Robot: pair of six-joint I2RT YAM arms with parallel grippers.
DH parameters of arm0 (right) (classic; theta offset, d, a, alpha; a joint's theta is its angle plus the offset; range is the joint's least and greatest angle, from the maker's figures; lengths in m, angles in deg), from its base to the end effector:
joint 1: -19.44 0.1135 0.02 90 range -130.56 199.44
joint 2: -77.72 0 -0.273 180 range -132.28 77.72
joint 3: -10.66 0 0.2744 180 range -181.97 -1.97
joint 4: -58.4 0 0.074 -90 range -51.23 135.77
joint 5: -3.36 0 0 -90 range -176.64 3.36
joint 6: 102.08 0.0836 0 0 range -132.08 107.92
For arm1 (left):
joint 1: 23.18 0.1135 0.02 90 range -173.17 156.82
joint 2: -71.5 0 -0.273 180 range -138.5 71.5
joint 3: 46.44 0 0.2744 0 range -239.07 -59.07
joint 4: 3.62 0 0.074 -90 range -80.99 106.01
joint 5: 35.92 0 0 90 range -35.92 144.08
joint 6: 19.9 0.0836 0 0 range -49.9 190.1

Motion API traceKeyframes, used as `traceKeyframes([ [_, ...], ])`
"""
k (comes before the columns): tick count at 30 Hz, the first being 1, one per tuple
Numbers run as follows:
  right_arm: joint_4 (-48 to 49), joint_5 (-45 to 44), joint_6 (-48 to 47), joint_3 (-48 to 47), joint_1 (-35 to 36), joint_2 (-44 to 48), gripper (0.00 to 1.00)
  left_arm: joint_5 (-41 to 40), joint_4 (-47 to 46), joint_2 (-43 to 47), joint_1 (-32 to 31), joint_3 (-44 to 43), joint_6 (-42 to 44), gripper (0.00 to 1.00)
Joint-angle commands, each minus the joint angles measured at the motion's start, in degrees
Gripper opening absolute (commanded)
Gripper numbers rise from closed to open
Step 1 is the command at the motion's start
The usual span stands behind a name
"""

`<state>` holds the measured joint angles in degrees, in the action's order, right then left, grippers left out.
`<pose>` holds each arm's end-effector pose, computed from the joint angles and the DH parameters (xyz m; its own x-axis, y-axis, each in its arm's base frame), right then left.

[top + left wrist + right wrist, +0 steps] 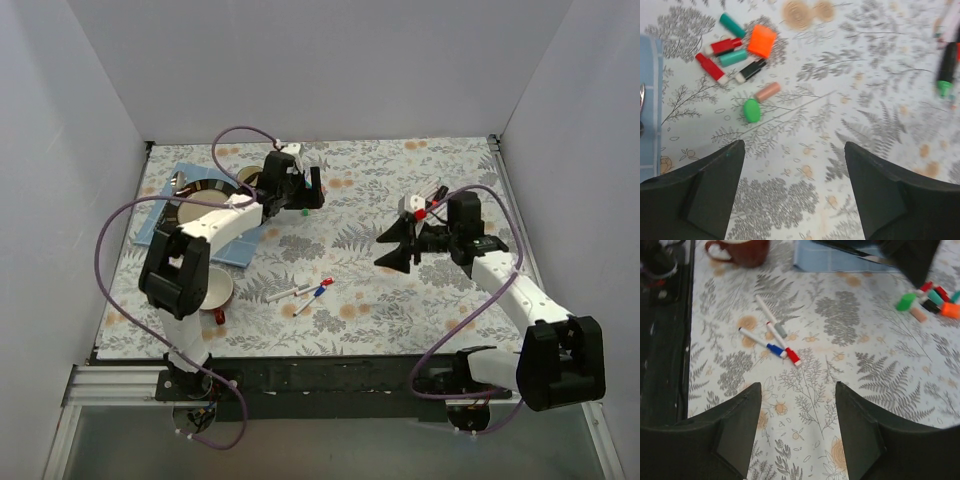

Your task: Open the pen caps

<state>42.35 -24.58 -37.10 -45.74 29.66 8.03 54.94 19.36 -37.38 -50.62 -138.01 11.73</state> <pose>0.2732 0.1243 0.2510 -0.0813 -0.2160 -0.9730 -0.9661 0.2573 0.0236 0.4348 -0.2272 0.1883 -0.7019 -0.5948 -0.3918 -0.2417 0.7163 -0.6546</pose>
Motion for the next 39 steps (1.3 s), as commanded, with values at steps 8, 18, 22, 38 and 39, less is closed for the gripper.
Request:
traceKeyframes([
  [8,-32.52,-18.53,-49.77,-8.16,29.31,-7.99,0.66,7.23,0.20,34.50,0.63,16.60,6.77,0.98],
  [18,-39.99,-45.08,-44.51,-30.92,49.44,-33.81,0.64,-12.98,-1.29,63.16,1.07,37.62,9.94,0.98],
  [22,-42.45,-48.43,-43.72,-38.39,52.62,-41.12,0.60,-14.04,-2.18,67.48,1.07,39.21,10.12,0.98],
  [38,-46.34,-55.21,-41.96,-43.43,55.61,-50.63,0.26,-15.63,-2.18,70.47,1.16,39.83,10.82,0.98],
  [39,-45.98,-55.47,-41.52,-42.72,55.61,-50.28,0.22,-15.63,-2.18,70.56,1.16,40.00,10.82,0.98],
])
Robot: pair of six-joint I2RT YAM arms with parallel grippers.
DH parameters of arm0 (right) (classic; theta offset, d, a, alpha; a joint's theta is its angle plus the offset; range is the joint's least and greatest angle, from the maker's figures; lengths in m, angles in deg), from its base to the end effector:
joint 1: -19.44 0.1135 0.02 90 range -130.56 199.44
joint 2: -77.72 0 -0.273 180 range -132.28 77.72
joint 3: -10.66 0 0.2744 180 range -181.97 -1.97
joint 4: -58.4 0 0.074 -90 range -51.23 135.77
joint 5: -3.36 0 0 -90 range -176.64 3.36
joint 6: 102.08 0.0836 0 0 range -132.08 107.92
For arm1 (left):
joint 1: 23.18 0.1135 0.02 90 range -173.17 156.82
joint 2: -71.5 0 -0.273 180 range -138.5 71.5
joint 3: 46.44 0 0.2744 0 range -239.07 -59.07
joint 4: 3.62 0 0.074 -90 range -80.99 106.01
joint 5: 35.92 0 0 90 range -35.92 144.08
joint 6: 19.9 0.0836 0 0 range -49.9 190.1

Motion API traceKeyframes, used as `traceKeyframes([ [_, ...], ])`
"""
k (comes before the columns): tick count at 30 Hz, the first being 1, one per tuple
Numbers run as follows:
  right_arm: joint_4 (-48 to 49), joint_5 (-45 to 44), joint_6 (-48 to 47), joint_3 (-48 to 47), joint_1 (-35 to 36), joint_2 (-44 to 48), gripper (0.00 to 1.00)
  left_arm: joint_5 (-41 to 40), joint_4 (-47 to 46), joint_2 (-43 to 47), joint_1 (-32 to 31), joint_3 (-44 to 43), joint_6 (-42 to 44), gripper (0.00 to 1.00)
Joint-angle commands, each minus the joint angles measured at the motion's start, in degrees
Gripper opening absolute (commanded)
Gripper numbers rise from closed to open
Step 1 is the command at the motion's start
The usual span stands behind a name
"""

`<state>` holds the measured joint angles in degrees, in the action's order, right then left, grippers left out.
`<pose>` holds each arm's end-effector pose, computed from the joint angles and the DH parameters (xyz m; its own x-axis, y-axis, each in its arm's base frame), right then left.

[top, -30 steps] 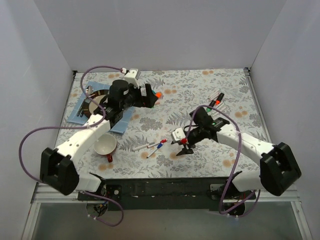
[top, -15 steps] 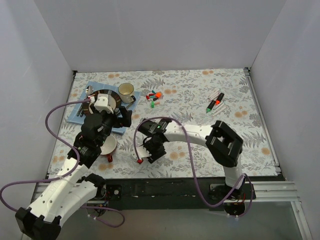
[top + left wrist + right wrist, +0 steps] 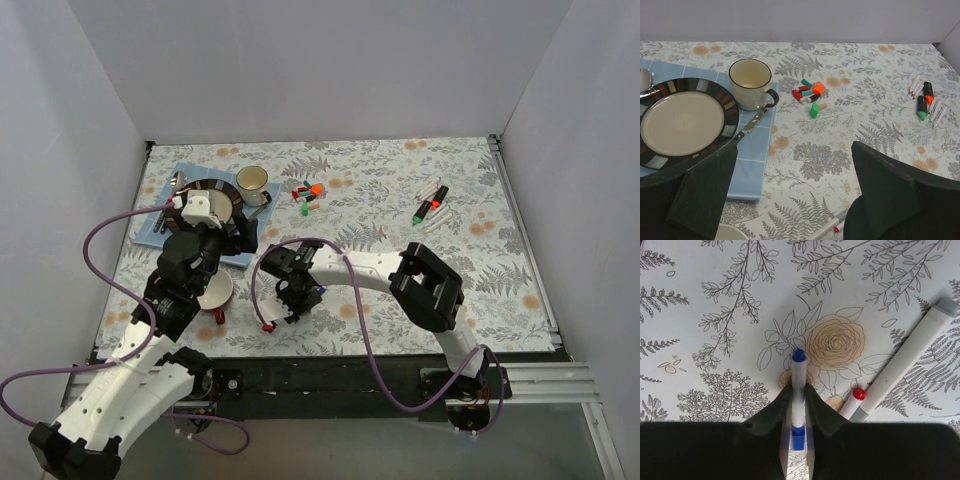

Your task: Open the pen caps

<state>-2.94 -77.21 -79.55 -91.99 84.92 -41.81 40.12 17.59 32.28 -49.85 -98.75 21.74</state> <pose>0.1739 0.4143 0.1182 0.6862 -0.6913 -0.2264 -0.7245 -0.6775 -0.1271 0.2140 -0.0849 0.3264 -0.2499 -0.6861 -0.6833 0.0533 0.6948 -0.7172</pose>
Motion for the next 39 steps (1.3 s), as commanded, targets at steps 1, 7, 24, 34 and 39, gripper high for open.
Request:
traceKeyframes([
  [1,-0.16,-2.84,1.54,4.84,0.44,-0.19,0.20,-0.72,-0.49,0.90,0.40,0.83,0.81,0.98],
  [7,4.76,-0.03,4.96,11.08,0.45,4.47,0.01,2.96,-1.02,0.64,0.31,1.27,0.37,0.98],
  [24,16.16,41.07,21.81,29.28,-30.97,39.43,0.01,35.21,-11.73,-2.78,0.40,7.77,-20.53,0.98],
  [34,89.21,67.92,88.74,54.65,-62.82,50.97,0.01,37.61,-36.43,-16.92,-11.61,16.04,-34.78,0.98],
  [39,99.08,61.16,105.07,61.53,-68.54,52.20,0.01,32.87,-45.05,-27.12,-18.14,13.23,-35.93,0.98],
])
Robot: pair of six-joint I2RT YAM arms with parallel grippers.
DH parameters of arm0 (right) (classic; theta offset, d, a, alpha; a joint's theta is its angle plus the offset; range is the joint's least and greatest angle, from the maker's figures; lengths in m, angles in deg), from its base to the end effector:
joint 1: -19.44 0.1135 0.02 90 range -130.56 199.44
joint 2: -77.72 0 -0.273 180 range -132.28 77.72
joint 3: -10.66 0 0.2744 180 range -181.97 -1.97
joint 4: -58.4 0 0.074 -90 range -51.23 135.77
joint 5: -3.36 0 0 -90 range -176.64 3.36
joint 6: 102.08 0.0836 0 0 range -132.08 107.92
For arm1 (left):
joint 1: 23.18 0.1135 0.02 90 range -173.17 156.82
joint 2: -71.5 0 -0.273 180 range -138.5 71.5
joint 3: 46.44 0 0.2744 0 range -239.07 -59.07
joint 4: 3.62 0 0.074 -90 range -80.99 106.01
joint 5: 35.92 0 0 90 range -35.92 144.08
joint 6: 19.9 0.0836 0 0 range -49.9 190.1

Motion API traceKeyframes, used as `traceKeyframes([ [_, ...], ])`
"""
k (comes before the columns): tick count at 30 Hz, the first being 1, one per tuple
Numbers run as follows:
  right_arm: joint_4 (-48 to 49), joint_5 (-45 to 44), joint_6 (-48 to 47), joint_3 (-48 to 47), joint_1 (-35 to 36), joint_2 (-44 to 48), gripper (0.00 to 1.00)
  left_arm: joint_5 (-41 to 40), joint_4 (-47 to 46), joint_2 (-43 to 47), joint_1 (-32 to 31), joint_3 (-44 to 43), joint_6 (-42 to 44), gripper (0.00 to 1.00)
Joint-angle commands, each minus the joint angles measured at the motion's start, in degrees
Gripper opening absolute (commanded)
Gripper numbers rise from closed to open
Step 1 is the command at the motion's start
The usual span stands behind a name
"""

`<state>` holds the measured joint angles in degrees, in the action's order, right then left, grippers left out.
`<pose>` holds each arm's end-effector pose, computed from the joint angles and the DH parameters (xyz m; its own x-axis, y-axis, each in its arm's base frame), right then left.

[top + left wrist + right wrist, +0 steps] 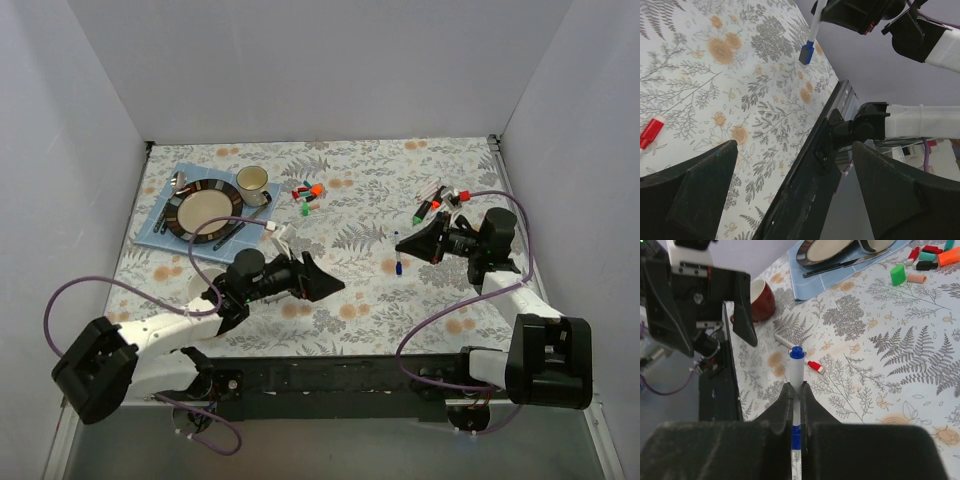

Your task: Open the pen caps

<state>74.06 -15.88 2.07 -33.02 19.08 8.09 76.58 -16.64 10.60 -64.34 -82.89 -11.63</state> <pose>0.2721 0.0772 0.2312 -0.3998 0.0831 -0.9128 -0.8551 0.3249 0.4041 0.1937 -0.2118 0.2085 -0.9027 -0.4253 -0.0659 -0.0196 0.1936 -0.9809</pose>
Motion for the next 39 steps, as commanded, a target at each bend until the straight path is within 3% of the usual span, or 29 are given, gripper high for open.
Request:
traceKeyframes([
  [1,20.07,-1.84,23.90,2.92,-3.15,2.65,0.01,-4.30,-11.52,-8.59,-4.87,-3.34,-2.64,0.98],
  [11,20.93,-12.13,34.18,7.67,-4.56,3.18,0.01,-7.39,-20.84,-27.58,-9.37,-12.65,-5.72,0.94],
  [20,22.95,-13.37,36.82,9.25,-4.47,2.57,0.01,-3.26,-22.43,-39.46,-10.69,-23.82,-8.44,0.71],
  [33,22.33,-13.81,36.03,9.43,-4.47,1.42,0.01,-0.36,-20.58,-46.32,-12.01,-32.43,-8.62,0.52],
  [39,20.40,-14.60,34.10,9.08,-4.47,0.98,0.01,1.67,-20.84,-47.81,-12.62,-33.40,-9.23,0.31],
])
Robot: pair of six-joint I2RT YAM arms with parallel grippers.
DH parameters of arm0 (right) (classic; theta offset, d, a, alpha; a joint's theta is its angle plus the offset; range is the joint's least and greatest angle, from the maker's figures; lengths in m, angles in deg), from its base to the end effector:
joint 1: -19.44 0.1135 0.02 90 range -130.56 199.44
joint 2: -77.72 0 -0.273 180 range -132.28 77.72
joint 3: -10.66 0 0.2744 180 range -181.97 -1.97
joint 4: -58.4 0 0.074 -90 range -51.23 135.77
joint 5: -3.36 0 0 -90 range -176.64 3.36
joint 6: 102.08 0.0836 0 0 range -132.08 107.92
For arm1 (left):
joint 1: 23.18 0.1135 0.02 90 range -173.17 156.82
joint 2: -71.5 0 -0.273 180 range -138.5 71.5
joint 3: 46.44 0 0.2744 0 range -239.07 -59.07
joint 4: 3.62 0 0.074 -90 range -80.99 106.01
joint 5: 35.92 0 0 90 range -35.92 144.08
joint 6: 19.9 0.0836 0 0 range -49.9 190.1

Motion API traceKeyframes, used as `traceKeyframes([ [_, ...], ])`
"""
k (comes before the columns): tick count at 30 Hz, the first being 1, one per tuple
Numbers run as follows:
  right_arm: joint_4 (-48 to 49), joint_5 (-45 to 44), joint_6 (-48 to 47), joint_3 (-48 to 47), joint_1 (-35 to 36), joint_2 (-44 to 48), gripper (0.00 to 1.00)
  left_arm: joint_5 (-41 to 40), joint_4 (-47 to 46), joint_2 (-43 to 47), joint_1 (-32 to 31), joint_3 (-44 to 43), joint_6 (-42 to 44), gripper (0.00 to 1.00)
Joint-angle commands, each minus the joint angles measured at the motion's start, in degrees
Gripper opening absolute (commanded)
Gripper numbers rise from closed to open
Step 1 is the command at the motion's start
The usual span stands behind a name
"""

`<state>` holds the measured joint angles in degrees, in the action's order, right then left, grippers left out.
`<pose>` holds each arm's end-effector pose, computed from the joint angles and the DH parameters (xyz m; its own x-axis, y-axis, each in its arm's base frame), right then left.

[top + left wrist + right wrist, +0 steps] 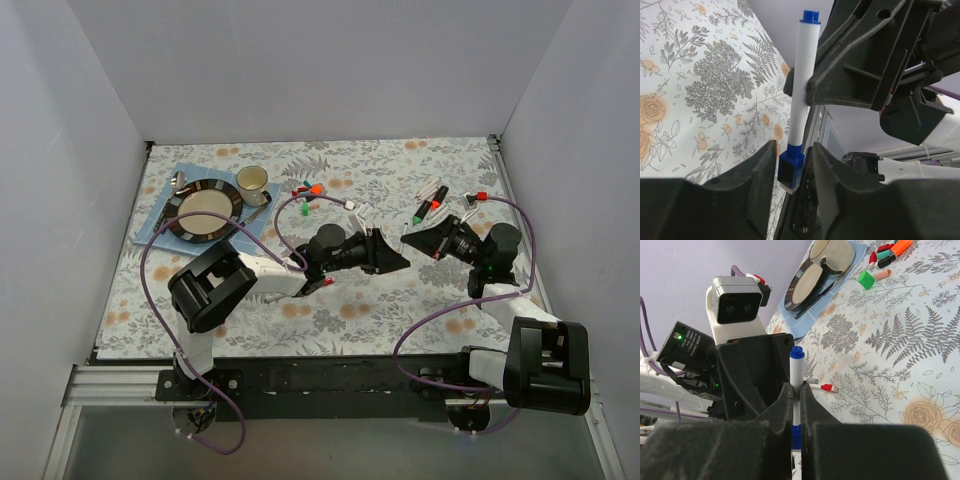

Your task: Open the pen caps

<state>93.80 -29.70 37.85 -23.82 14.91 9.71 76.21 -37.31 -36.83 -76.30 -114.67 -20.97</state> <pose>0.2708 0.0488 0.2190 -0.5851 0.4651 -0.6643 -0.5347 0.3946 0.7472 0.2546 -0.3918 0.1790 -0.9642 -0.2581 0.0606 -0.0850 0.0845 -0.9928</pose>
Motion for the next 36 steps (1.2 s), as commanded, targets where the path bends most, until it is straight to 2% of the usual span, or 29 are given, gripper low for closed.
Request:
traceKeyframes([
  [1,0.49,-0.87,-2.03,-0.13,-0.30,-0.72,0.01,2.13,-0.52,-0.39,-0.67,-1.62,-0.07,0.26],
  [2,0.31,-0.87,-2.21,-0.21,-0.30,-0.81,0.01,2.21,-0.61,-0.39,-0.67,-1.54,-0.08,0.15],
  [4,-0.04,-0.61,-2.91,-0.22,-0.30,-0.72,0.01,2.65,-0.35,-0.21,-0.66,-1.54,0.10,0.02],
  [7,-0.65,-0.17,-4.48,-0.56,-0.30,-0.55,0.01,3.01,0.36,0.40,-0.67,-0.75,0.36,0.00],
  [8,-1.01,0.09,-5.19,-0.83,-0.30,-0.46,0.07,3.18,0.36,0.58,-0.67,-0.31,0.54,0.00],
  [10,-1.36,0.62,-5.98,-0.83,-0.30,-0.02,0.28,3.62,0.36,0.93,-0.67,0.39,0.63,0.00],
  [11,-1.45,0.53,-6.16,-0.74,-0.21,-0.02,0.43,3.80,0.36,1.11,-0.67,0.83,0.63,0.00],
  [14,-2.67,0.53,-6.95,-0.92,0.14,0.24,0.51,4.41,1.06,0.93,-0.66,0.66,1.07,0.00],
  [19,-5.05,0.44,-8.45,-1.71,1.54,-0.54,0.45,5.29,2.03,0.23,-0.67,-1.09,1.33,0.00],
  [22,-5.49,0.79,-8.54,-2.06,2.16,-1.07,0.34,5.64,2.20,-0.30,-0.67,-1.80,1.24,0.00],
  [23,-5.58,1.06,-8.45,-2.15,2.25,-1.34,0.26,5.82,2.29,-0.73,-0.67,-1.97,1.33,0.00],
  [26,-5.58,1.67,-8.36,-2.24,2.86,-1.78,0.17,6.17,2.29,-1.18,-0.67,-2.33,0.98,0.00],
  [31,-5.05,2.82,-8.10,-2.59,3.83,-2.13,0.15,6.52,2.47,-1.79,-0.67,-2.94,1.07,0.00],
  [32,-5.14,2.73,-8.27,-2.76,3.83,-2.13,0.04,6.70,2.47,-1.88,-0.67,-2.94,1.07,0.00],
  [33,-5.40,2.56,-8.97,-2.76,3.83,-2.04,0.01,6.87,2.47,-1.88,-0.67,-2.86,1.07,0.00],
  [36,-6.72,1.15,-11.77,-3.55,3.31,-0.82,0.01,8.36,2.12,-1.97,-0.75,-1.98,0.63,0.00],
])
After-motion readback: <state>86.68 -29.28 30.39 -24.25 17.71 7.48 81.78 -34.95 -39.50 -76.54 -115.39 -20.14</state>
